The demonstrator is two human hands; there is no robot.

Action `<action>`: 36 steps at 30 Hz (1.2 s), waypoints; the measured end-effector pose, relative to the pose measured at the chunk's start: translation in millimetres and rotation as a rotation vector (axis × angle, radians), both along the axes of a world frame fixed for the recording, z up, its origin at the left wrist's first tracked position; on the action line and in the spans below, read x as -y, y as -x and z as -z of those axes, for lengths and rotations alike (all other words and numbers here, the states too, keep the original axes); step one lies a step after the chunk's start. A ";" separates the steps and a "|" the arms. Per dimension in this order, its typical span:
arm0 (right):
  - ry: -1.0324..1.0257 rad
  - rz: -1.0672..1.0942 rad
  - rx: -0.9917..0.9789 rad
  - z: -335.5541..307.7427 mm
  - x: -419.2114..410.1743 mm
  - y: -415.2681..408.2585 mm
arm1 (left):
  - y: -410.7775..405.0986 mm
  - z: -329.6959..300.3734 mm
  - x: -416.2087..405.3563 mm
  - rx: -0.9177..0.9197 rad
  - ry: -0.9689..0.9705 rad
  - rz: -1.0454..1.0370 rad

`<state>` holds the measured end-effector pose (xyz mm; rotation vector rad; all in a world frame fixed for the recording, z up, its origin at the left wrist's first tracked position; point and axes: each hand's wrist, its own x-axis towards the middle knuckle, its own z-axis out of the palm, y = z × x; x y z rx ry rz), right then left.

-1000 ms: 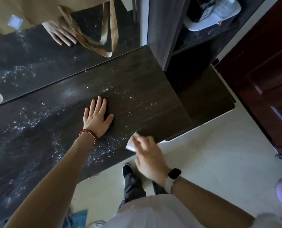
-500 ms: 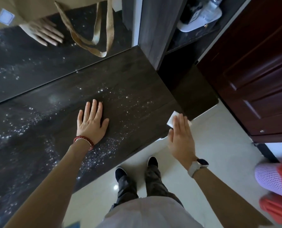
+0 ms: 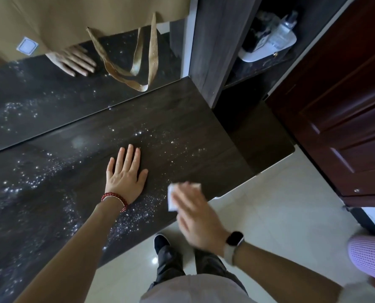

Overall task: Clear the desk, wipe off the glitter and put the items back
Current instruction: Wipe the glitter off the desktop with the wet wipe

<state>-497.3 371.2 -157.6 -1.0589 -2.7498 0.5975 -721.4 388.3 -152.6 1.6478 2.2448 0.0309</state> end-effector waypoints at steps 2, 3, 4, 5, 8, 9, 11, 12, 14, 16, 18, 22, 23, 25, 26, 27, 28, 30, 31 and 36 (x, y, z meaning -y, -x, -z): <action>0.011 -0.178 0.030 -5.5 3.6 -6.9 | 1.0 -0.4 0.8 0.009 -0.021 0.002; -0.034 -0.134 0.031 -3.5 -12.2 -10.7 | 1.9 -0.6 1.0 0.013 -0.026 0.003; -0.069 -0.007 0.040 0.3 -33.2 -13.2 | 2.6 -1.0 1.0 0.014 -0.027 0.009; -0.078 0.177 0.058 2.5 -58.5 -13.9 | 3.6 -1.1 1.5 0.010 -0.021 0.021; 0.049 0.613 0.089 -2.8 -104.1 5.3 | 8.2 -0.6 4.0 0.025 -0.034 0.059; 0.054 0.555 0.075 -2.0 -92.1 19.4 | 10.6 -1.5 4.8 0.034 -0.037 0.071; 0.001 0.159 0.035 -1.7 -40.9 42.5 | 16.6 -3.2 6.2 0.026 -0.025 0.107; 0.004 -0.061 0.039 -1.7 -13.2 43.4 | 18.8 -4.0 7.4 0.013 -0.013 0.121; 0.018 -0.271 0.057 -6.8 -2.1 29.2 | 21.2 -5.3 11.4 0.004 0.005 0.132; -0.079 -0.109 0.062 1.7 -38.2 15.1 | 20.8 -5.6 17.5 -0.001 -0.004 0.126; -0.119 0.299 0.099 2.7 -89.0 6.8 | 20.5 -5.5 22.2 -0.015 -0.013 0.126; -0.028 0.302 0.066 -2.5 -78.4 50.3 | 22.0 -4.4 29.4 -0.039 0.000 0.095; -0.030 0.058 0.068 -4.5 -55.5 63.0 | 23.8 -4.2 32.8 -0.044 -0.011 0.086; -0.006 -0.294 0.104 -9.4 -32.7 65.7 | 28.6 -4.1 41.7 -0.043 -0.034 0.068; -0.042 -0.320 0.105 -8.0 -43.1 57.9 | 31.5 -3.0 46.4 -0.048 -0.036 0.071; -0.106 -0.258 0.116 -1.9 -59.8 48.6 | 34.2 -1.8 49.5 -0.061 -0.039 0.078; -0.131 -0.114 0.138 5.6 -80.7 40.3 | 37.5 -1.0 51.9 -0.077 -0.040 0.083; -0.075 0.280 0.204 9.3 -125.7 28.5 | 40.9 -1.7 53.6 -0.093 -0.025 0.084; -0.022 0.429 0.217 6.3 -136.1 34.4 | 41.5 -2.0 53.8 -0.095 -0.023 0.076; -0.031 -0.020 0.078 -2.7 -50.3 120.2 | 45.8 -3.9 62.1 -0.091 -0.008 -0.040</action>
